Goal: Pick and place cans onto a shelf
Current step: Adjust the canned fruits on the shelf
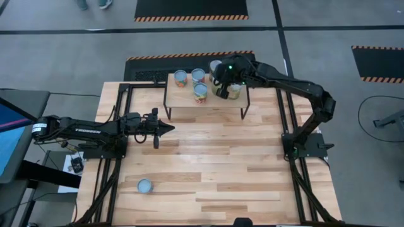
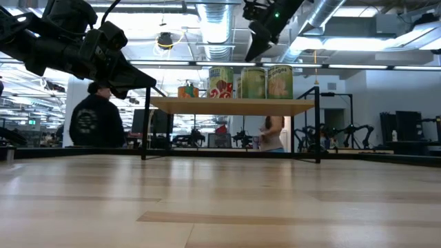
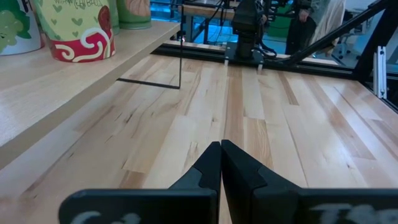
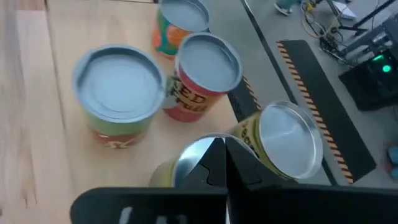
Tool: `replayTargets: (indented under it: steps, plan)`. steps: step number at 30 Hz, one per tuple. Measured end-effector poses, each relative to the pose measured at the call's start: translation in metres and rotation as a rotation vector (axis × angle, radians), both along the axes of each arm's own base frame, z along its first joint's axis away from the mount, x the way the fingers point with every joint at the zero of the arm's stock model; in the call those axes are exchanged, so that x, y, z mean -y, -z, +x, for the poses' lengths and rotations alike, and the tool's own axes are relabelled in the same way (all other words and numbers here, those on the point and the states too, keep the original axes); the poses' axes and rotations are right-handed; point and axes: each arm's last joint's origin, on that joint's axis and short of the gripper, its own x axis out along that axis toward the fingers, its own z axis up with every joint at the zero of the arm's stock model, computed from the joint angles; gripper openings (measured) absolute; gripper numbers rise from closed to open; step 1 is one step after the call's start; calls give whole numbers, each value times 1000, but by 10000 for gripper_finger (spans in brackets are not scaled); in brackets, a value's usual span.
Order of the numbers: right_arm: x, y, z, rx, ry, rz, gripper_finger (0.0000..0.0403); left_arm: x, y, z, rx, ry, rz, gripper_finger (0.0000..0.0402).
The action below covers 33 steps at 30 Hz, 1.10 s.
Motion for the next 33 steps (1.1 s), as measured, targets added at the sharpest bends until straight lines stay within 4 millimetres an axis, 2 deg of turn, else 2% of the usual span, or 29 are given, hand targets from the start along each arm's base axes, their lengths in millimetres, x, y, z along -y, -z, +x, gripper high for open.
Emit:
replayTargets:
  steps: [6, 15, 33]
  plan:
    - [11, 6, -6, -33, 45, 44, 6, 0, 0, 0, 0, 1, 0, 0]
    - [17, 18, -3, -69, 49, 82, 6, 0, 0, 0, 0, 0, 0, 0]
    - [7, 21, 3, -94, 8, 91, 6, 0, 0, 0, -1, 1, 1, 0]
